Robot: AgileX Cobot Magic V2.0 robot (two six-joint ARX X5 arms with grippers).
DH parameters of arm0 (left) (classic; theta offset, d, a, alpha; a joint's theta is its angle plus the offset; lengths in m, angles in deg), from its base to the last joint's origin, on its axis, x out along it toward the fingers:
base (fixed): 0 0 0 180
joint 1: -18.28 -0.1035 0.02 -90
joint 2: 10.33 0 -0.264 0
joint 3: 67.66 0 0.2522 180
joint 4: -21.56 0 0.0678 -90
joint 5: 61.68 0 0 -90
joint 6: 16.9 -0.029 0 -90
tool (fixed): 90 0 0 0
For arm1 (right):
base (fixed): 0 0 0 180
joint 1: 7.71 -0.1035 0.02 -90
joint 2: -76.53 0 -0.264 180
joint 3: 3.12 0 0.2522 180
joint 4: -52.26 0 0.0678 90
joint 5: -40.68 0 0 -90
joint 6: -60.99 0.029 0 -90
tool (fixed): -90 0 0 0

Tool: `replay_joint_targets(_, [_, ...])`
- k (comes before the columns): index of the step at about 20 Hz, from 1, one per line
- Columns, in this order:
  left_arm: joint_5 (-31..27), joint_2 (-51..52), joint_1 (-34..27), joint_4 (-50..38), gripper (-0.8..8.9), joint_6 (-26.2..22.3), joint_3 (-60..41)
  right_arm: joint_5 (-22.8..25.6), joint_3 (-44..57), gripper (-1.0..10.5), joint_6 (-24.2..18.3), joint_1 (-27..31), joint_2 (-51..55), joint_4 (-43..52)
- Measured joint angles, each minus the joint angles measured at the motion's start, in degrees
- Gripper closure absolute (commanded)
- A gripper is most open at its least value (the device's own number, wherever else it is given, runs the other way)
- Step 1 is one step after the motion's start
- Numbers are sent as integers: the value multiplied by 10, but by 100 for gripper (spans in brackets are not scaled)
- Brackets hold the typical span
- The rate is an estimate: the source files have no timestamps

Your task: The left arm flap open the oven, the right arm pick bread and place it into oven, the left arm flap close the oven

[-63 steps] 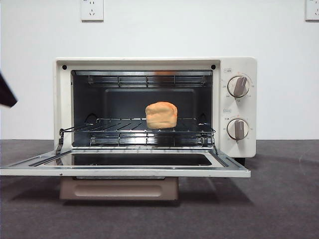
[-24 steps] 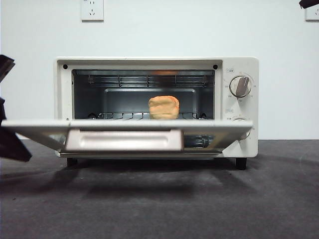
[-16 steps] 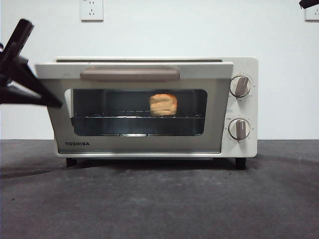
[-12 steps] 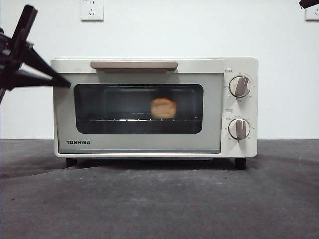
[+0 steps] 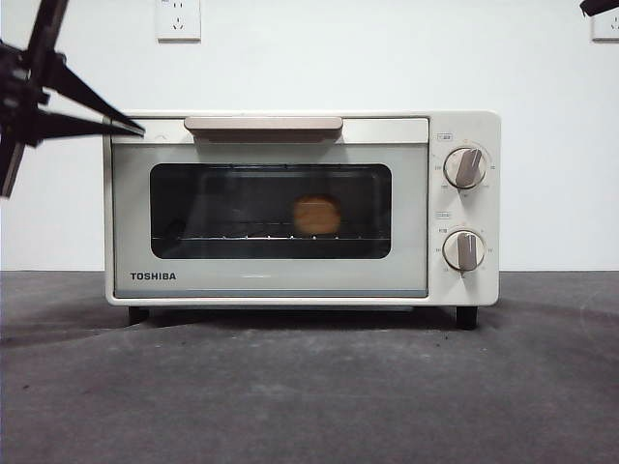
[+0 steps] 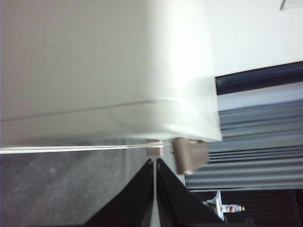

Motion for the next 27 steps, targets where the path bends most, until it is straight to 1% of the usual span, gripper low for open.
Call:
replay_joint_targets(2, [11,22,0,0,798,-15,0,0,0,516,0,0,0,1])
replay_joint_targets(5, [27,74,0,5,798,-51,0,0,0,516,0,0,0,2])
replay_joint_targets(8, [28,134,0,36,798,-97,0,0,0,516,0,0,0,7])
replay_joint_targets(10, [27,179,0,71,798,-135,0,0,0,516,0,0,0,17])
replay_joint_targets(14, [-4,270,0,154,798,-212,0,0,0,516,0,0,0,33])
replay_joint_targets(16, [-35,319,0,205,798,-255,0,0,0,519,-2,0,0,38])
replay_joint_targets(17, [-49,339,0,228,798,-273,0,0,0,555,-3,0,0,40])
replay_joint_targets(18, [-66,361,0,256,798,-296,0,0,0,673,-3,0,0,40])
replay_joint_targets(19, [-82,380,0,281,798,-315,0,-1,0,847,-3,0,0,40])
replay_joint_targets(20, [-98,400,0,310,798,-336,0,-2,0,970,-3,0,0,40])
replay_joint_targets(21, [-116,419,0,338,798,-358,0,-3,0,923,-4,0,0,40])
replay_joint_targets(24, [-153,469,0,409,797,-419,0,-4,0,929,-14,0,0,40])
replay_joint_targets(25, [-156,484,0,429,797,-435,0,-3,0,928,-16,0,0,40])
replay_joint_targets(27, [-157,504,0,453,797,-453,0,-3,0,928,-19,0,0,40])
